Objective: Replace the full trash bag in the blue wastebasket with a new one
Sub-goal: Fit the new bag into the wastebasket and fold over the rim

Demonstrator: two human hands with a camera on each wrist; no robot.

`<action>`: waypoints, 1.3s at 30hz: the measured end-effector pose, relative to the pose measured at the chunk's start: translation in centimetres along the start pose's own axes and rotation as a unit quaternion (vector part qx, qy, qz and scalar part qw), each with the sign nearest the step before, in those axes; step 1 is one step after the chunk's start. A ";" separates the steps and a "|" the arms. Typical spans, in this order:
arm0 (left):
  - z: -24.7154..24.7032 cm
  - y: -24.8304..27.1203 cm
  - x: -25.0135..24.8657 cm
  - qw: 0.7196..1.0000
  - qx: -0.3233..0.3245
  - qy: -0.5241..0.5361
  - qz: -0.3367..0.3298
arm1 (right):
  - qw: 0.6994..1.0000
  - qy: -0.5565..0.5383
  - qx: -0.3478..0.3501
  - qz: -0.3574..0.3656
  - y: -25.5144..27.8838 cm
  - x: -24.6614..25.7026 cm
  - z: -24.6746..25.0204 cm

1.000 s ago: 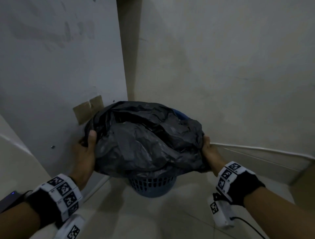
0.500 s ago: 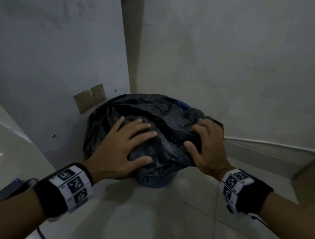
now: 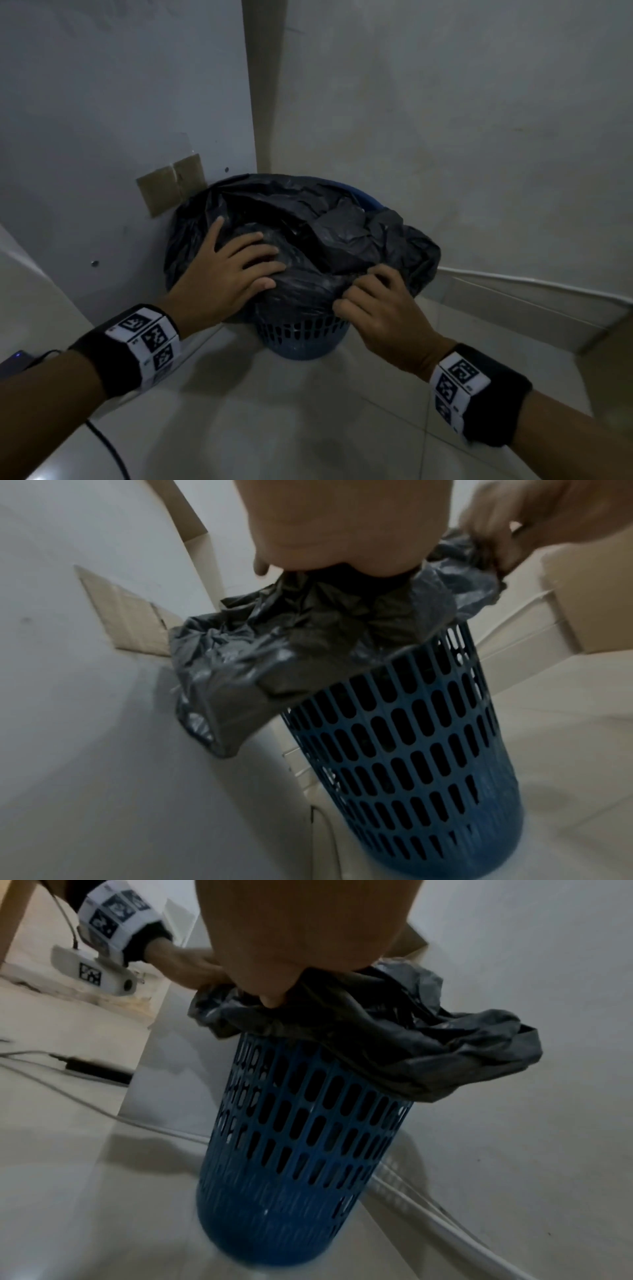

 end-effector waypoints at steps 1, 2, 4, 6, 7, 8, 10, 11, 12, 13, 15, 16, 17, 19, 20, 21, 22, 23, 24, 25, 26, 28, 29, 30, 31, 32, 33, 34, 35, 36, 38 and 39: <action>0.3 0.1 -0.1 0.999 -0.034 -0.007 -0.015 | 1.000 0.001 0.024 0.003 0.3 0.1 -0.5; 0.8 0.0 -0.5 0.997 -0.072 -0.010 -0.032 | 0.999 0.003 0.045 -0.001 0.5 0.0 -0.9; 1.6 -0.2 -1.9 0.989 -0.131 -0.014 -0.064 | 0.997 0.003 0.067 -0.033 0.7 -0.8 -1.3; 2.0 -0.4 -4.0 0.986 -0.137 0.016 -0.096 | 0.994 -0.013 0.072 -0.084 0.7 -1.8 -1.0; 2.0 -0.5 -5.0 0.987 -0.119 0.046 -0.102 | 0.991 -0.023 0.067 -0.112 0.7 -2.2 -0.8; 1.8 -0.5 -5.9 0.988 -0.097 0.083 -0.088 | 0.987 -0.034 0.064 -0.144 0.8 -2.7 -0.6; 1.5 -0.3 -6.8 0.981 -0.064 0.181 0.032 | 0.970 -0.056 0.055 -0.232 1.2 -3.5 -0.3; 1.2 -0.3 -6.8 0.960 -0.045 0.239 0.135 | 0.953 -0.070 0.037 -0.293 1.4 -4.1 -0.3; 0.7 -0.1 -6.8 0.915 -0.004 0.312 0.255 | 0.927 -0.091 0.012 -0.364 1.8 -4.8 -0.4; 0.0 0.2 -7.1 0.833 0.053 0.401 0.378 | 0.890 -0.118 -0.017 -0.441 2.3 -5.3 -0.5; -1.2 0.9 -8.4 0.606 0.152 0.548 0.556 | 0.762 -0.198 -0.058 -0.614 3.8 -6.4 -1.5; -1.5 1.1 -9.1 0.505 0.176 0.596 0.599 | 0.656 -0.265 -0.046 -0.705 4.5 -6.6 -2.2; -1.7 1.2 -9.7 0.421 0.176 0.635 0.624 | 0.536 -0.336 -0.011 -0.774 5.0 -6.3 -2.9; -2.1 1.1 -10.3 0.312 0.106 0.694 0.640 | 0.353 -0.462 0.072 -0.810 5.0 -4.9 -3.6; -2.2 0.9 -10.4 0.289 0.060 0.713 0.636 | 0.303 -0.514 0.088 -0.798 4.6 -4.4 -3.6; -2.3 0.8 -10.3 0.284 0.018 0.724 0.629 | 0.280 -0.553 0.086 -0.780 4.0 -4.2 -3.5; -2.2 0.6 -10.2 0.291 -0.013 0.730 0.618 | 0.274 -0.585 0.071 -0.760 3.5 -4.3 -3.6; -2.1 0.5 -10.0 0.303 -0.037 0.733 0.607 | 0.273 -0.611 0.052 -0.741 3.0 -4.5 -3.6; -2.0 0.4 -9.8 0.319 -0.057 0.732 0.600 | 0.276 -0.634 0.033 -0.722 2.6 -4.8 -3.8; -1.8 0.3 -9.5 0.332 -0.074 0.728 0.595 | 0.281 -0.654 0.013 -0.702 2.2 -5.2 -3.7; -1.6 0.2 -9.3 0.343 -0.090 0.725 0.591 | 0.290 -0.668 -0.006 -0.685 1.8 -5.7 -3.6; -1.5 0.3 -8.6 0.357 -0.119 0.721 0.582 | 0.305 -0.671 -0.033 -0.675 1.4 -6.6 -3.4; -1.5 0.3 -8.3 0.361 -0.130 0.721 0.577 | 0.310 -0.664 -0.039 -0.680 1.3 -6.7 -3.4; -1.4 0.3 -7.9 0.363 -0.140 0.720 0.574 | 0.312 -0.653 -0.043 -0.688 1.6 -6.8 -3.6; -1.4 0.3 -7.7 0.361 -0.151 0.720 0.573 | 0.312 -0.645 -0.044 -0.696 1.8 -6.7 -3.9; -1.3 0.3 -7.5 0.355 -0.162 0.723 0.570 | 0.314 -0.639 -0.042 -0.701 2.1 -6.6 -4.2; -1.4 0.3 -7.3 0.347 -0.173 0.725 0.569 | 0.318 -0.634 -0.038 -0.704 2.4 -6.6 -4.4; -1.4 0.3 -7.2 0.339 -0.182 0.728 0.568 | 0.322 -0.627 -0.035 -0.709 2.5 -6.5 -4.6; -1.4 0.3 -7.0 0.339 -0.190 0.727 0.566 | 0.325 -0.621 -0.036 -0.713 2.5 -6.5 -4.7; -1.5 0.4 -6.9 0.344 -0.195 0.723 0.566 | 0.326 -0.617 -0.038 -0.715 2.4 -6.4 -4.7; -1.8 0.6 -6.9 0.356 -0.197 0.717 0.566 | 0.331 -0.615 -0.043 -0.715 2.4 -6.3 -4.8; -2.0 0.6 -6.9 0.357 -0.193 0.716 0.567 | 0.336 -0.617 -0.044 -0.710 2.5 -6.2 -4.8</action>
Point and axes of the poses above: each hand's wrist, its own y-axis away from the middle knuckle, its own z-axis out of the back of the hand, x = y × z, the point moved 4 cm from there along -y, towards the middle knuckle, and after that the axes turned 6 degrees about -z, right-handed, at the moved point
